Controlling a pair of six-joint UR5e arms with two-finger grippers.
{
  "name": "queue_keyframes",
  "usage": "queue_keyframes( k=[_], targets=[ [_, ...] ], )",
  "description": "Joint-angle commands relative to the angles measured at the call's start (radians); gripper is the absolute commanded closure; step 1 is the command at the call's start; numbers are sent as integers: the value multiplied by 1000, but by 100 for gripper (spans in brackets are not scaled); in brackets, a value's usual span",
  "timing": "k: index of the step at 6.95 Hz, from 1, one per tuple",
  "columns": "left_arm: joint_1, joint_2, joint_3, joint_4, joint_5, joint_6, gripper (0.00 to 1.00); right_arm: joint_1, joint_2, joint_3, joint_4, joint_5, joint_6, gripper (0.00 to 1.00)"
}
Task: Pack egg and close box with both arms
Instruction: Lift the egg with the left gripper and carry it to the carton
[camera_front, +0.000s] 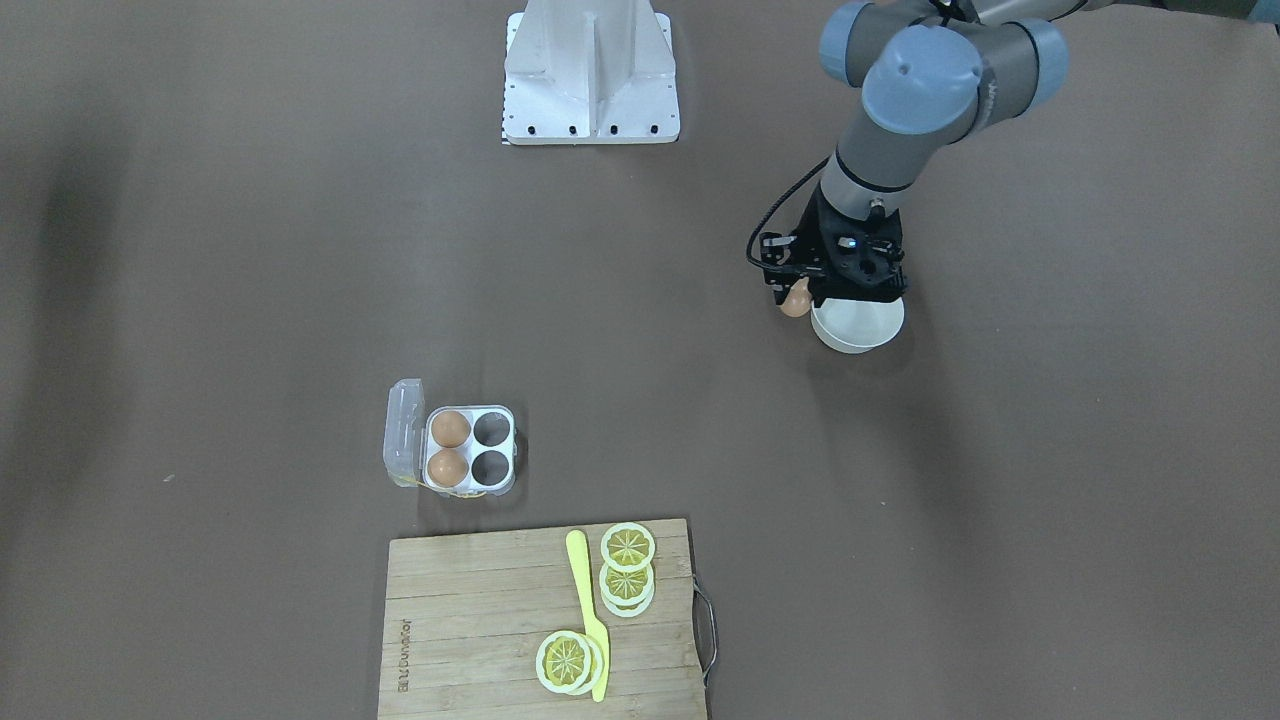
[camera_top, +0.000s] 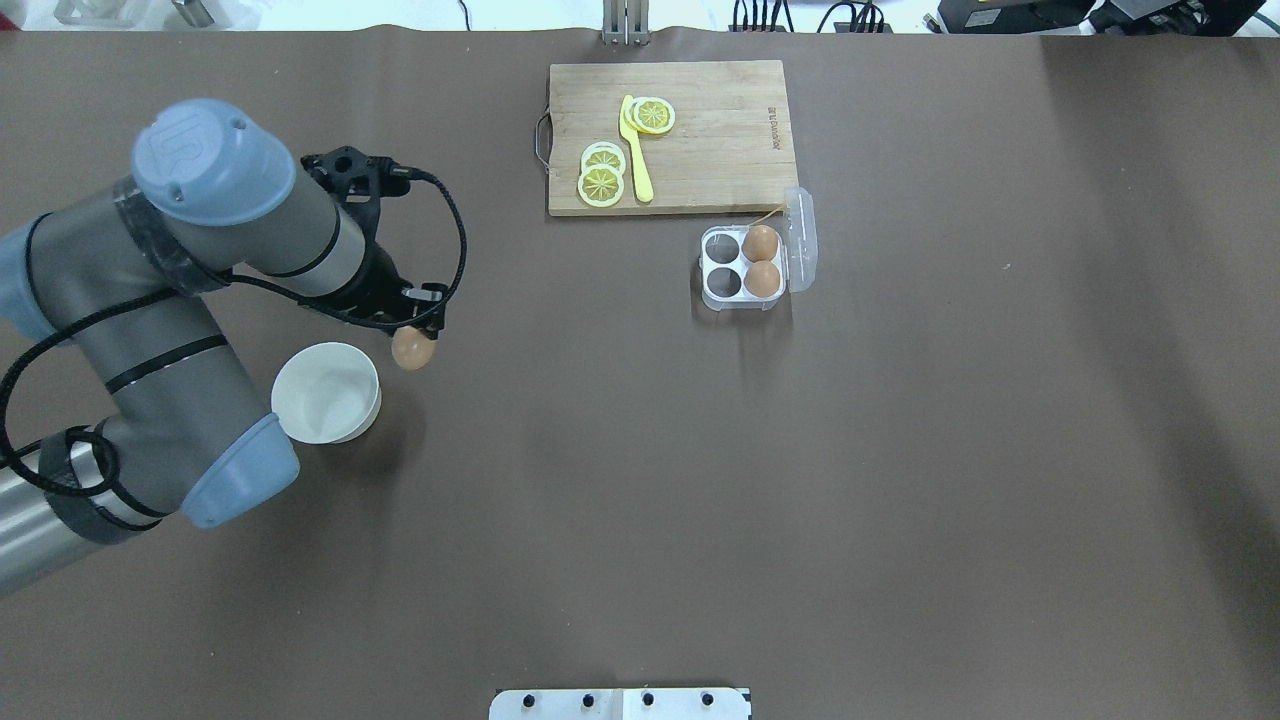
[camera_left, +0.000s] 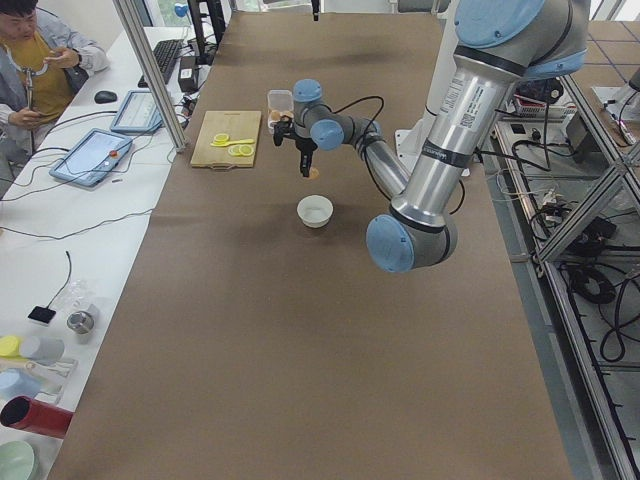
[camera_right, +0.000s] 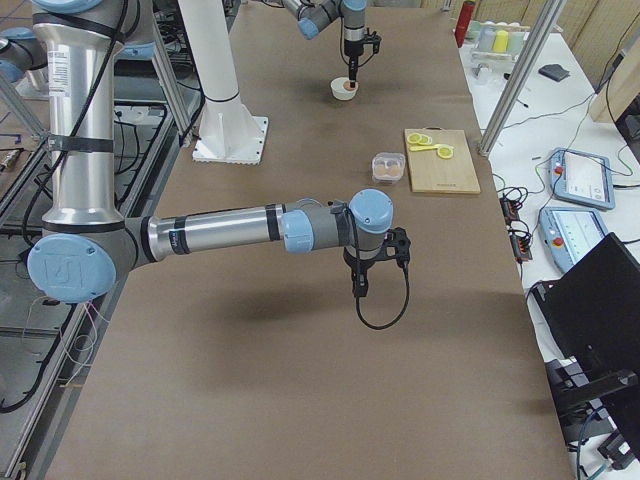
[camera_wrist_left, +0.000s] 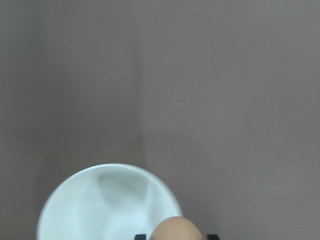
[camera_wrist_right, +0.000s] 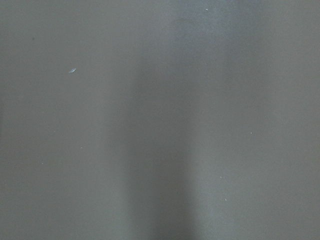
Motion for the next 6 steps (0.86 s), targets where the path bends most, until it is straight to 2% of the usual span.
queue_keyframes(
  k=[1,2,3,4,5,6],
  targets=[
    [-3,-84,94,-239,71,7,100,-1,0,-4,0,-3,1,0],
    [0,-86,138,-352,120,12,100,-1,0,-4,0,-3,1,0],
    [39,-84,172,-494,260,38,100,-1,0,-7,-2,-3,1,0],
    [117,-84,232,-640,441,47,100,-1,-1,-10,-2,-2,1,0],
    [172,-103,328,-807,532,81,100,-1,-1,-9,-2,0,9,0],
    [221,-160,397,-845,646,173,100,-1,-3,-9,-2,-2,9,0]
  ],
)
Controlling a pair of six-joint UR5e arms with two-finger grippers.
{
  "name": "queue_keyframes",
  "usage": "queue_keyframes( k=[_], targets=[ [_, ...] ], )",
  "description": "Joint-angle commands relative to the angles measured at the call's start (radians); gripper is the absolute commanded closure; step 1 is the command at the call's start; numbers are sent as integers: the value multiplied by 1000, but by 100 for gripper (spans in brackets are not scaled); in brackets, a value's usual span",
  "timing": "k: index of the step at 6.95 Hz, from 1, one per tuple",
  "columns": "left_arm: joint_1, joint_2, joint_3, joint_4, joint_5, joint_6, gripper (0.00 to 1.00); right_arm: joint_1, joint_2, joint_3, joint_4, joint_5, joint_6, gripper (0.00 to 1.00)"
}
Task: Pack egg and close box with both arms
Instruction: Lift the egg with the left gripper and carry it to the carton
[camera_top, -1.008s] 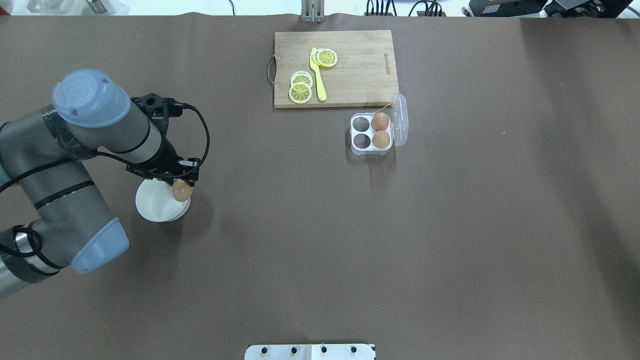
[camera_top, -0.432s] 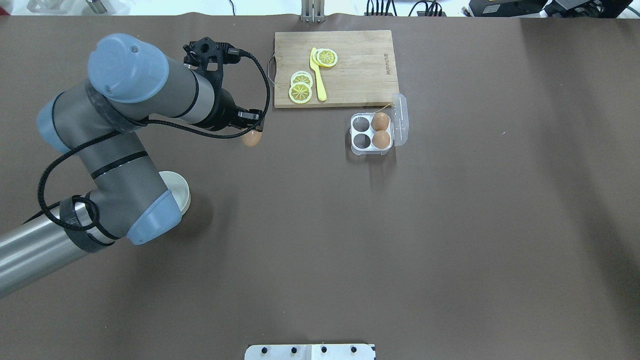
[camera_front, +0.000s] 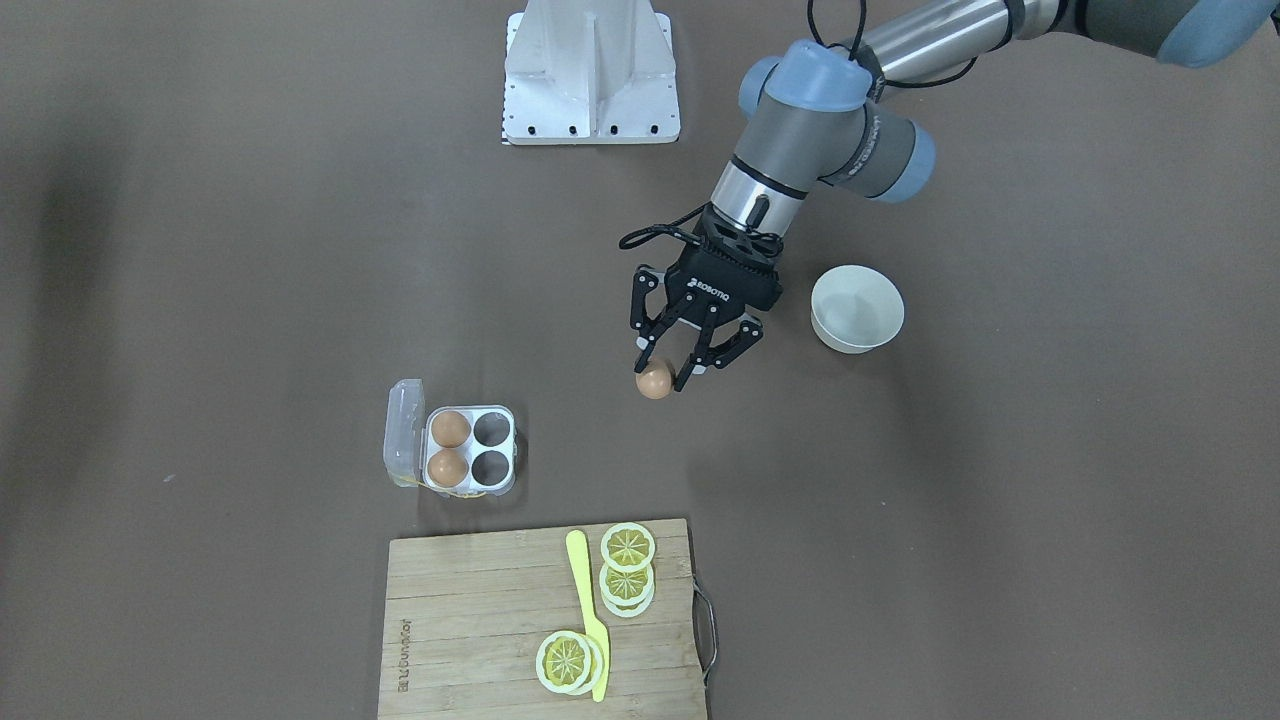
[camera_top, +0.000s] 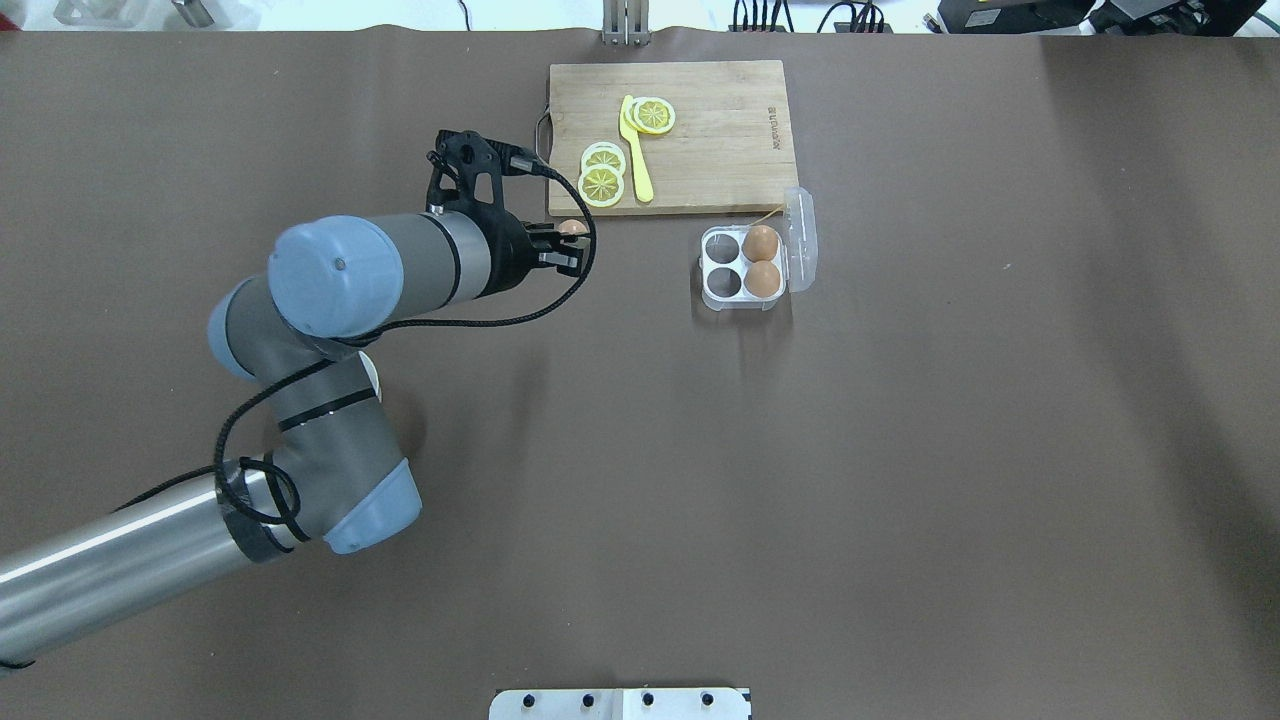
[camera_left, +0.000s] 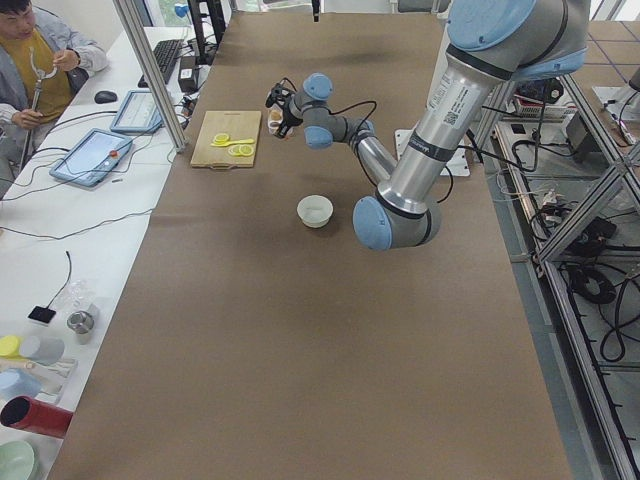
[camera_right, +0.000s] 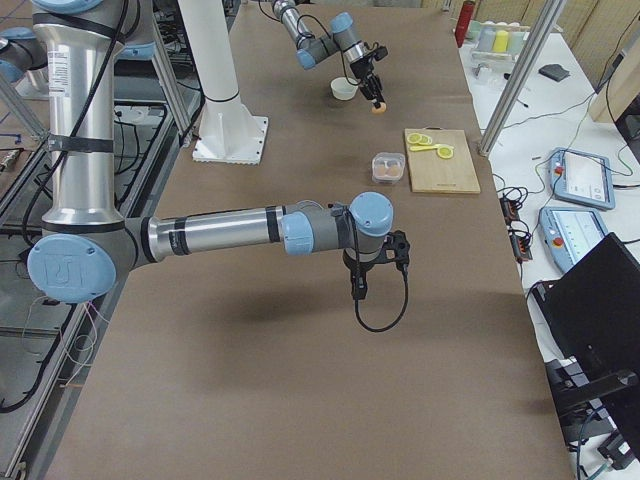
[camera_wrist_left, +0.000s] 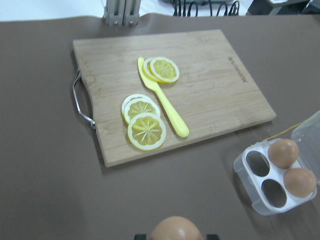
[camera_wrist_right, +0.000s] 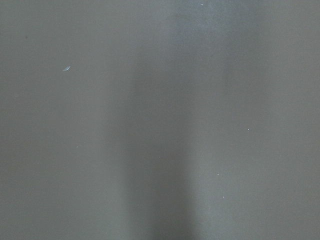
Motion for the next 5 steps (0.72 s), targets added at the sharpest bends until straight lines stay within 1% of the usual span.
queue_keyframes(
  k=[1,2,3,4,5],
  targets=[
    [92,-134,146,-127,150,142,100,0,-1,0,0,0,2,0],
    [110,-173,237,-202,180,156,100,0,-1,0,0,0,2,0],
    [138,-213,292,-241,276,182,100,0,-1,0,0,0,2,0],
    [146,-224,312,-249,312,231,100,0,-1,0,0,0,2,0],
    [153,-249,342,-278,348,233,100,0,-1,4,0,1,2,0]
  ],
)
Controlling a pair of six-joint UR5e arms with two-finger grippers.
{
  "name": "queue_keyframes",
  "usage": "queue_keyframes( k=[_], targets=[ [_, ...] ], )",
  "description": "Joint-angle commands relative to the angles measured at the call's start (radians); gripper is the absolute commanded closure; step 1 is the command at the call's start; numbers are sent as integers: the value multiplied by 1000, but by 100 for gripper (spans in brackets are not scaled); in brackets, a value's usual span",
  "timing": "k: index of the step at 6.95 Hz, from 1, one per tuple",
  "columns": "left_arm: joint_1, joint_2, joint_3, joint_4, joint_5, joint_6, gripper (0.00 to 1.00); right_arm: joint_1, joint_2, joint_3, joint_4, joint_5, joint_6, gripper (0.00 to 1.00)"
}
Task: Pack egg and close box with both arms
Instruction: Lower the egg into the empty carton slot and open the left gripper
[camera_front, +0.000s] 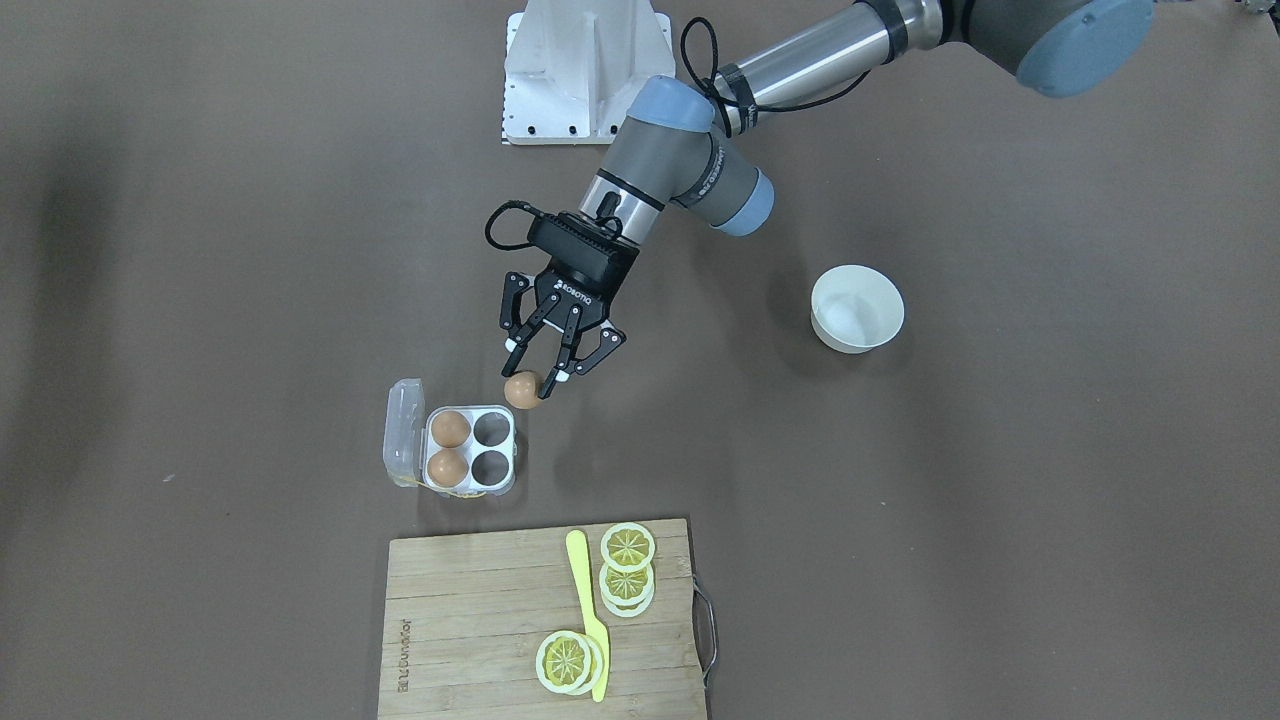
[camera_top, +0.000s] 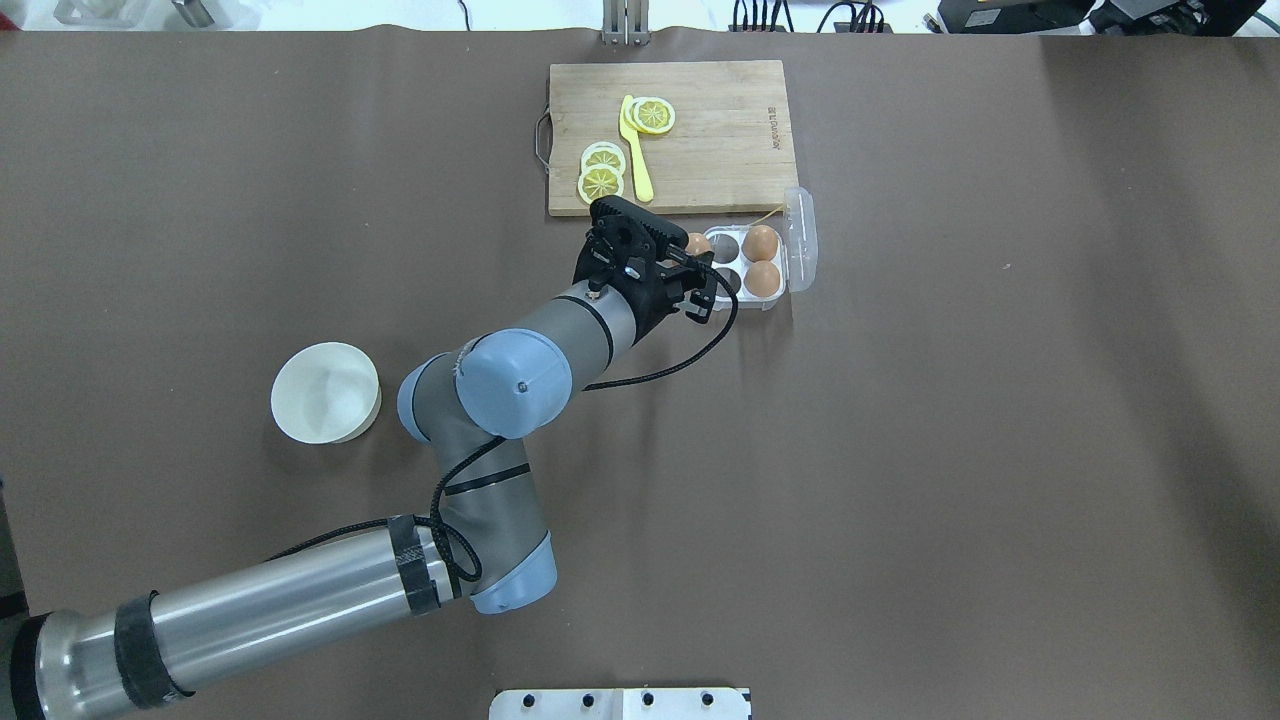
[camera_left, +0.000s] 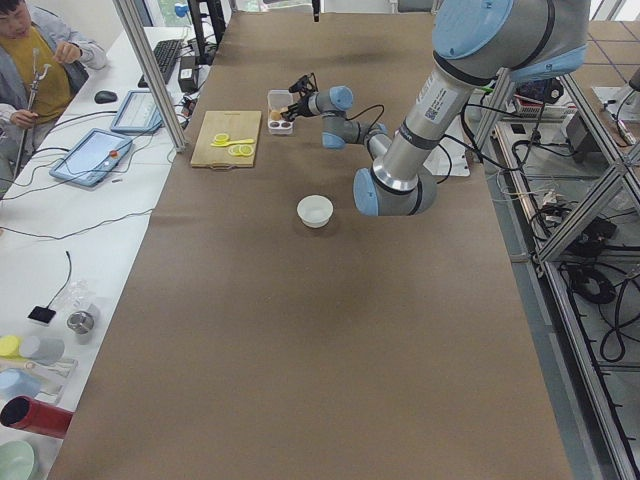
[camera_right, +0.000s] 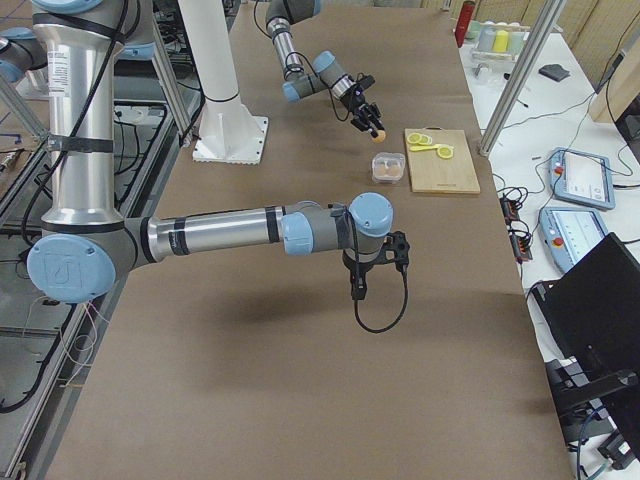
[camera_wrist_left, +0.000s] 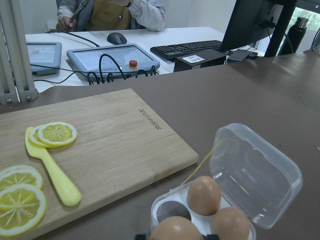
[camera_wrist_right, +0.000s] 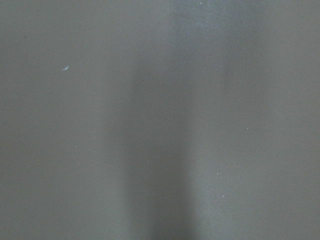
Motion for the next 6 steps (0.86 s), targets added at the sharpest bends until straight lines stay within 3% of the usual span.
queue_keyframes(
  k=[1,6],
  targets=[
    [30,-89,133,-33,72,20,100,0,0,4,0,0,0,0],
    [33,-107,191,-41,72,19,100,0,0,7,0,-2,0,0]
  ],
)
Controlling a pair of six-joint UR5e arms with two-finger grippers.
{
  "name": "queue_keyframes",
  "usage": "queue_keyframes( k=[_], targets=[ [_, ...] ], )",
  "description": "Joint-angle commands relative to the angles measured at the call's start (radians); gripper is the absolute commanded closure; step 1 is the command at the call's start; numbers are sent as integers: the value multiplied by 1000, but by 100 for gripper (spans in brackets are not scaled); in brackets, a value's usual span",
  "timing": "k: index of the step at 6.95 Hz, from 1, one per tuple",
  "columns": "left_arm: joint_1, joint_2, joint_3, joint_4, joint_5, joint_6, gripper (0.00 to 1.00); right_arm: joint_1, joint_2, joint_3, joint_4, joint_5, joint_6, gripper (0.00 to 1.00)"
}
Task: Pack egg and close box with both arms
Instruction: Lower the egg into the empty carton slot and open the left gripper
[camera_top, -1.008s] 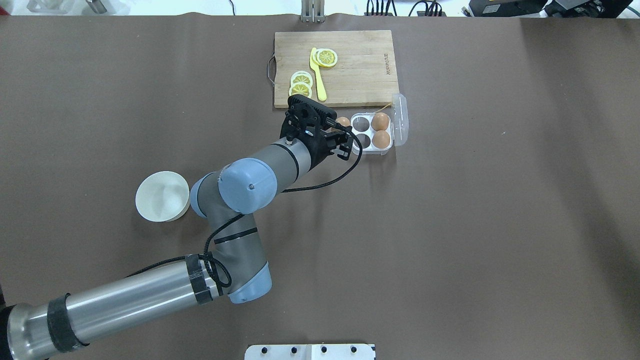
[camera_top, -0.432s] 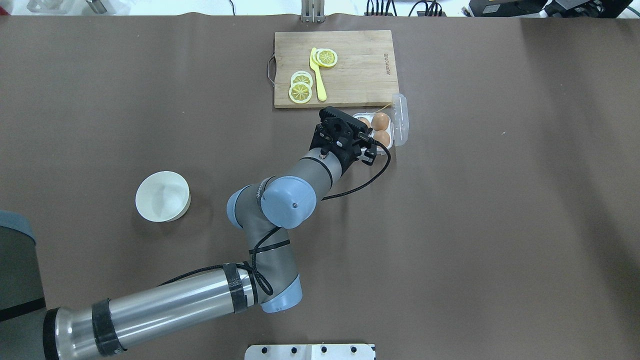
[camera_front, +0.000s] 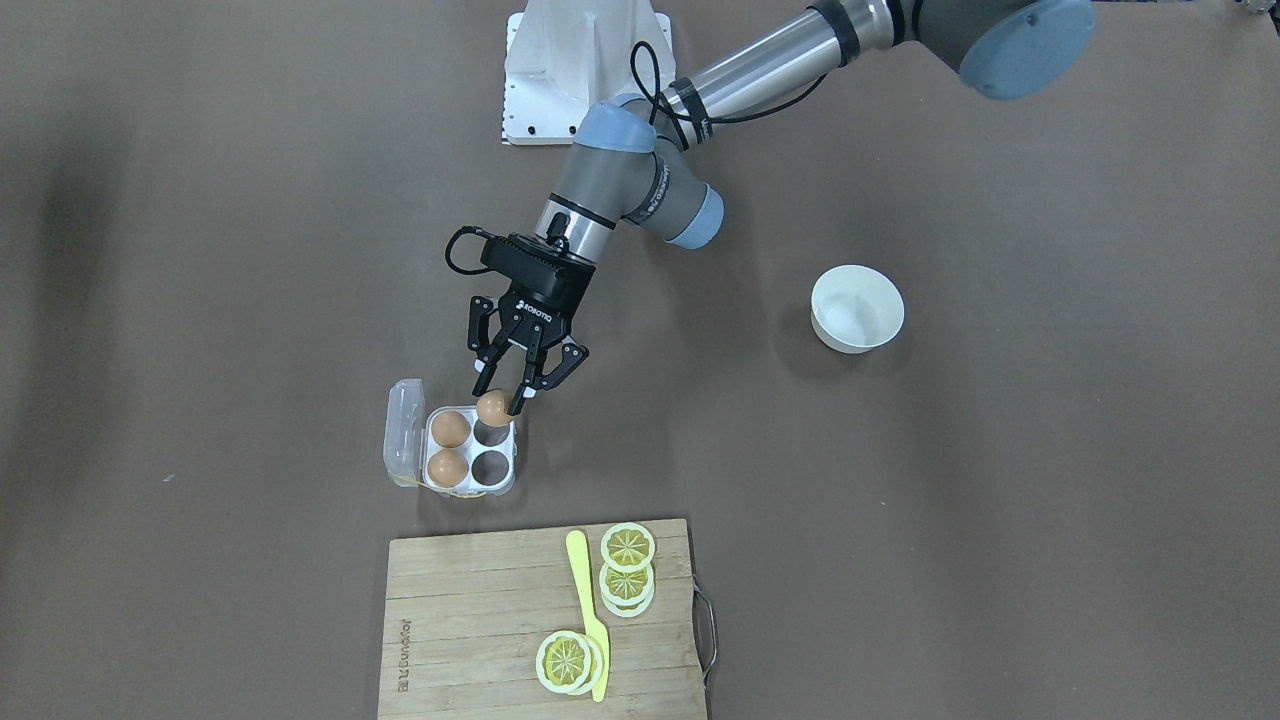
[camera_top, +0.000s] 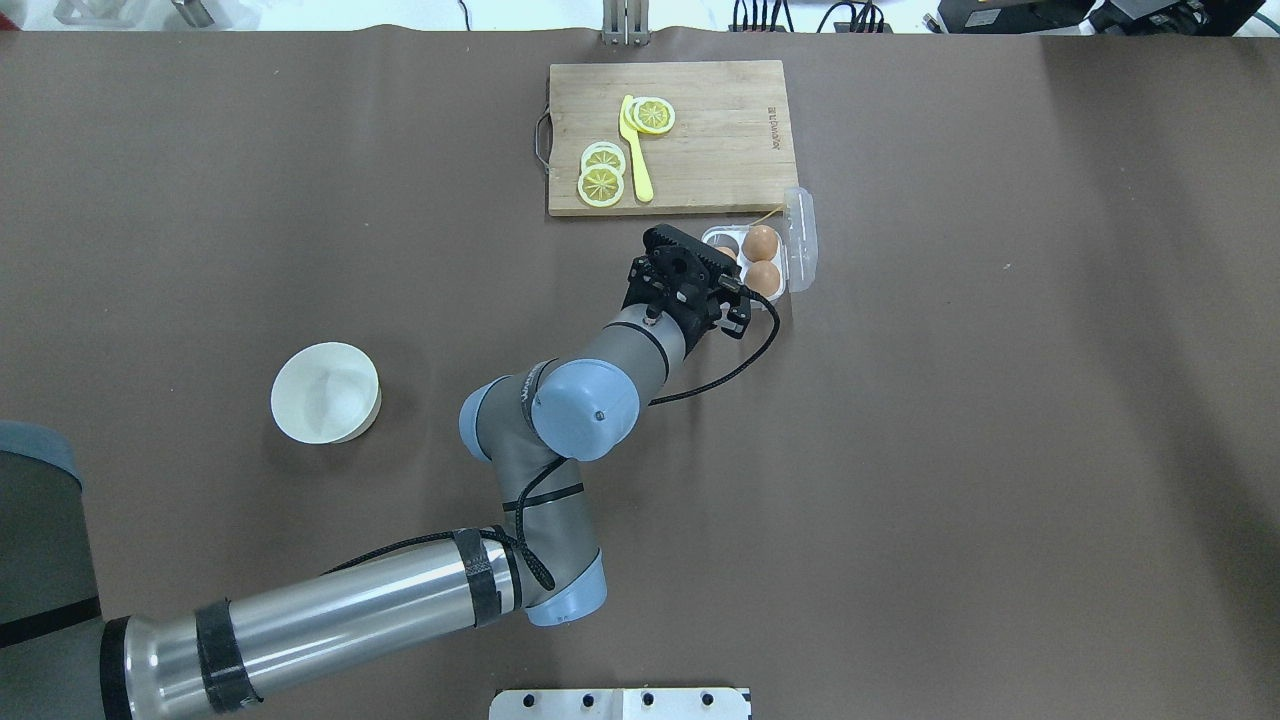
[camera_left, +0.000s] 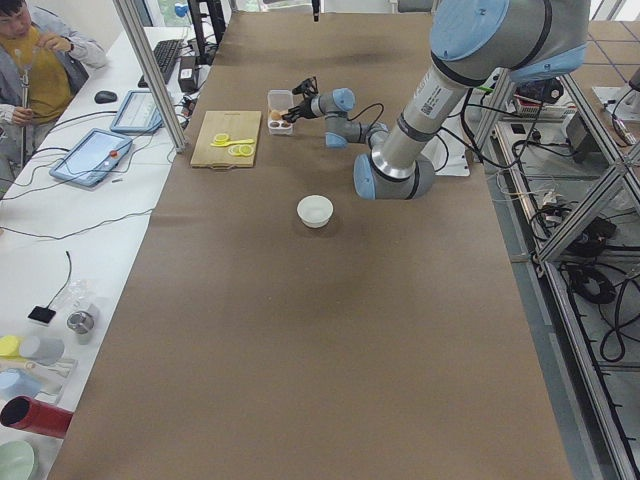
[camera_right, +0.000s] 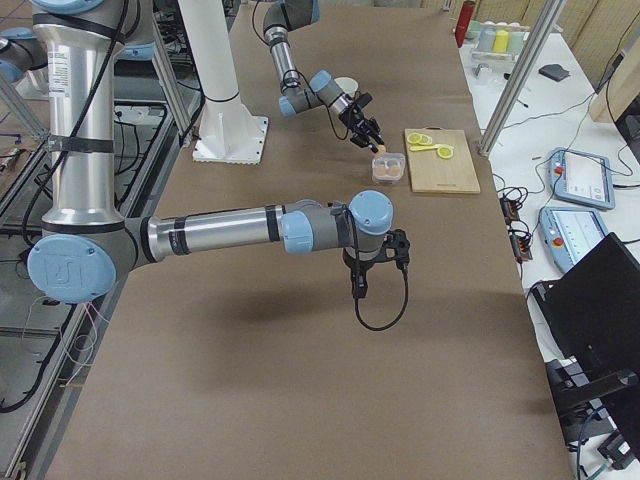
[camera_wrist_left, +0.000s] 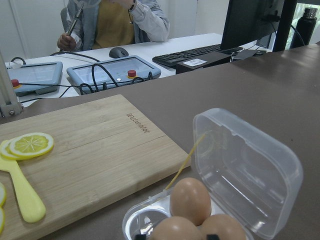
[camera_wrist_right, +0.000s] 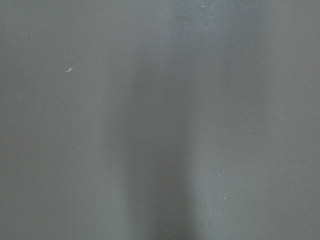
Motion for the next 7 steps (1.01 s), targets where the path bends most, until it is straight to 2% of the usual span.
queue_keyframes(
  k=[1,3,6,7],
  targets=[
    [-4,-9,7,-26,-4,-1,100,0,0,0,0,-1,0,0],
    [-6,-44,53,-27,-5,-2,100,0,-1,-3,0,-1,2,0],
    [-10,-46,70,-28,-5,-4,100,0,-1,-6,0,-1,6,0],
    [-12,-47,75,-28,-5,-4,78,0,-1,-6,0,-1,8,0]
  ],
)
